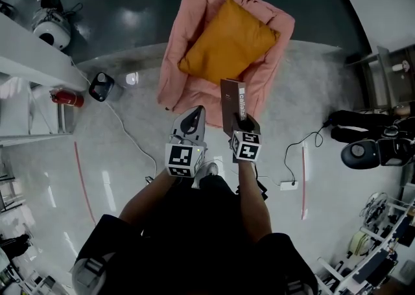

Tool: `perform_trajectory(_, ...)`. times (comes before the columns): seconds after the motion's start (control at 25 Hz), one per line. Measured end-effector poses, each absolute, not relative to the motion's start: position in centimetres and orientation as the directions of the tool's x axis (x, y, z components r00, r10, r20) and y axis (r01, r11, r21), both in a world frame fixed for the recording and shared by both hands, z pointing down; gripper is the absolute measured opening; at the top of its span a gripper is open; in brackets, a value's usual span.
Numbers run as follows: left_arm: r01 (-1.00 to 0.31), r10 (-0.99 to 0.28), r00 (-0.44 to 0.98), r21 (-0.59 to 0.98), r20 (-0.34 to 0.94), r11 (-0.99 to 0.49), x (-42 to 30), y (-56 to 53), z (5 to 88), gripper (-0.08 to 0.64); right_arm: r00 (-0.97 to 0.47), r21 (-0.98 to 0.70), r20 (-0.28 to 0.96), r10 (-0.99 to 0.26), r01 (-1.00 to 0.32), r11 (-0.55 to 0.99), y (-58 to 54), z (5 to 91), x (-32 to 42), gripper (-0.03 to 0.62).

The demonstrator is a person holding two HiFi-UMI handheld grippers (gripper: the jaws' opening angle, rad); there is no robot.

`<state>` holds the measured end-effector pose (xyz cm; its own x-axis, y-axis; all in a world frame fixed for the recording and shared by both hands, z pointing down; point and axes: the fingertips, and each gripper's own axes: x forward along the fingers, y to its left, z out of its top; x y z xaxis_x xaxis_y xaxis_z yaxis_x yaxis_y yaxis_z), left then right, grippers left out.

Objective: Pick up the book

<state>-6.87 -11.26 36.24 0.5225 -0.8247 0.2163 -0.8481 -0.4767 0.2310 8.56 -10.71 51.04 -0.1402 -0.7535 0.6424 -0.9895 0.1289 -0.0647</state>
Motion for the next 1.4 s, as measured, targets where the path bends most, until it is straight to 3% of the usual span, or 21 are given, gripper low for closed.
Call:
perform_trajectory(0.4, -0.881, -0.859, 0.463, 0.220, 0.218, -0.419, -5.3, -6.9, 35.0, 0.008, -0.195, -0.090, 0.589, -0.784, -0.980, 0.177, -5.7, 48.1, 10.4, 0.143)
perform_trajectory(1.4, -0.886, -0.877, 0.458, 0.161, 0.144, -0.436, -2.9, -1.0, 31.9, 0.008, -0.222, -0.089, 0.258, -0.940, -0.975, 0.206, 3.1, 34.5, 13.3, 0.144)
